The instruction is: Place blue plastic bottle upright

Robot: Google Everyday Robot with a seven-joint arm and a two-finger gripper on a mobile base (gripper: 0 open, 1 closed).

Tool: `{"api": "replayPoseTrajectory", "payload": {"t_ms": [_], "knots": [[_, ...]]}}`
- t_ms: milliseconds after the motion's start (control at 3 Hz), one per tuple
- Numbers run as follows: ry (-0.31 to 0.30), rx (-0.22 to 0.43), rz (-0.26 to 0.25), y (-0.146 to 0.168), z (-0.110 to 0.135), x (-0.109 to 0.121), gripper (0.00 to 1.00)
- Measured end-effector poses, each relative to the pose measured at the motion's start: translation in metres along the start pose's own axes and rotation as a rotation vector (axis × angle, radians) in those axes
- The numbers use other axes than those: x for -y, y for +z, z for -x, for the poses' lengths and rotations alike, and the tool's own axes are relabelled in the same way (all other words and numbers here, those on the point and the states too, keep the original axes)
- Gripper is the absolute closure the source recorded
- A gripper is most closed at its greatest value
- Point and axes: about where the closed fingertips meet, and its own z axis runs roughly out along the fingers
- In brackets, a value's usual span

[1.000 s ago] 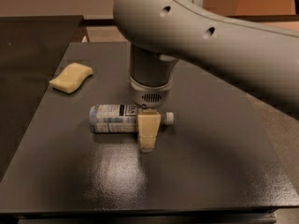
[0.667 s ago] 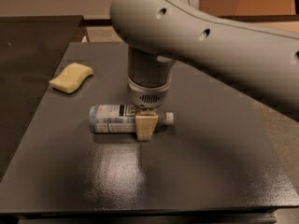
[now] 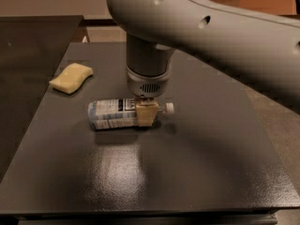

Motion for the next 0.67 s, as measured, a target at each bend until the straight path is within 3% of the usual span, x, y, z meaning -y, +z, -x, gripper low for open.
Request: {"api": "replayPoseTrajectory", "payload": {"t_ms": [333, 667], "knots": [[-0.107, -0.001, -0.081, -0.017, 0.000, 0.020, 1.00], [-0.257, -0.001, -0.190, -0.033, -0.001, 0.035, 1.00]]}}
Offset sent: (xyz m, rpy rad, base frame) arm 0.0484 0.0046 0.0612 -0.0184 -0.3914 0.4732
